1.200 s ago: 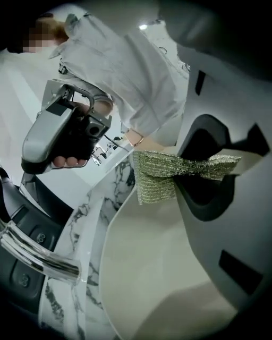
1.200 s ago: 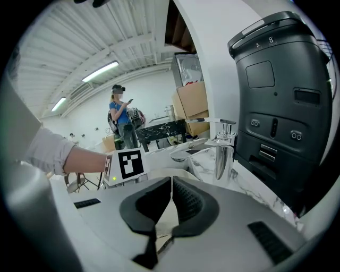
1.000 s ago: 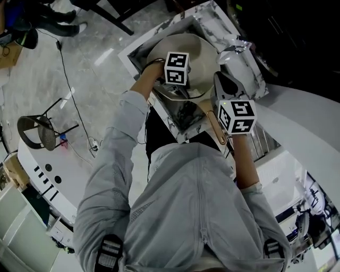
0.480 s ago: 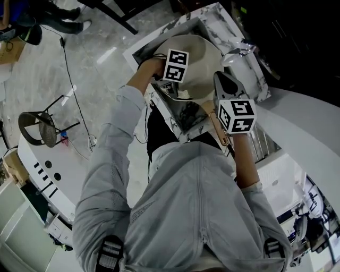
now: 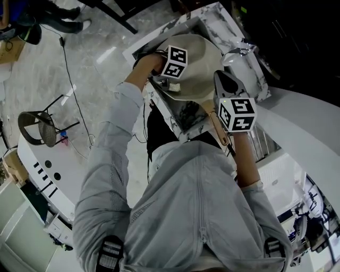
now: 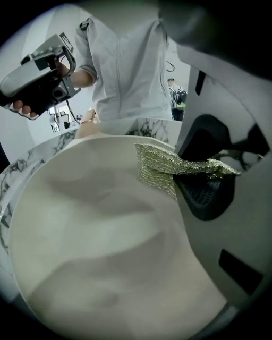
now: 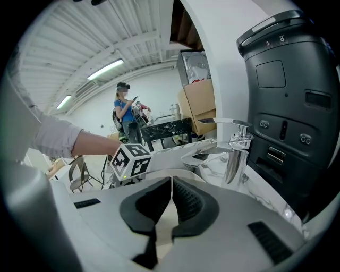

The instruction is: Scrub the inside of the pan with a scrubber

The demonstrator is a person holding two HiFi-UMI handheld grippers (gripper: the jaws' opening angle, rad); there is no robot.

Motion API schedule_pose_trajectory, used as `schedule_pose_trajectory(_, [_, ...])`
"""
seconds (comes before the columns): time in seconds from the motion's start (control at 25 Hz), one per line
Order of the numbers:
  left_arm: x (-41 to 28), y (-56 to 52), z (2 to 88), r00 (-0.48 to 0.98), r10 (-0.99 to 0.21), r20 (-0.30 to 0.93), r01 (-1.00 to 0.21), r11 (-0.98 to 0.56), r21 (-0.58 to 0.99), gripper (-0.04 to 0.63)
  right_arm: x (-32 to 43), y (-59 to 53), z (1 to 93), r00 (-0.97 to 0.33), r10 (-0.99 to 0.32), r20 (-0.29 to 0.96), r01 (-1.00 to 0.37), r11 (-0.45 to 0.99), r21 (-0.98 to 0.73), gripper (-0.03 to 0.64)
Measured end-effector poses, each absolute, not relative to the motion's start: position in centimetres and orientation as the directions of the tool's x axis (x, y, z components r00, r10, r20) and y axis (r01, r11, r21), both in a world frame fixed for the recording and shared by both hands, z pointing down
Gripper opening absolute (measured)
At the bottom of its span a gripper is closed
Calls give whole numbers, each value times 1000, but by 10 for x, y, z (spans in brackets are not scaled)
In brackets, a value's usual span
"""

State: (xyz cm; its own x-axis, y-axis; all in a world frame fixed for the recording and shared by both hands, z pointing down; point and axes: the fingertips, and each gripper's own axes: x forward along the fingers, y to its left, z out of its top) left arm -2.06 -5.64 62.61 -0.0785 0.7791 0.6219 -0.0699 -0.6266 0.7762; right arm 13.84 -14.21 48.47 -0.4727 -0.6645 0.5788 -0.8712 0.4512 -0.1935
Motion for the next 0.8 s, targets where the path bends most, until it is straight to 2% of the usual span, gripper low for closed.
schedule_pose_trajectory(0.2, [-31,-71,638,-128,711,692,-119,-703,701,64,137,-140,486,-474,-659,583,-870,453,-196,35])
schedule_pose_trajectory(0.4, [-36,-92,657,-172,582,795,-151,-813,563,64,136,-140,488,-479,-648,593,-866,459,-198,35])
schedule_pose_trajectory(0.6, [-40,-106,667,-198,500,843,-159,-865,476,64,133,-145,491,-481,-643,596,-866,455,-207,35])
schedule_pose_trajectory(0.8, [-47,-144,678,-231,332,914,-156,-940,302,64,128,-149,499,-472,-639,607,-874,432,-224,35])
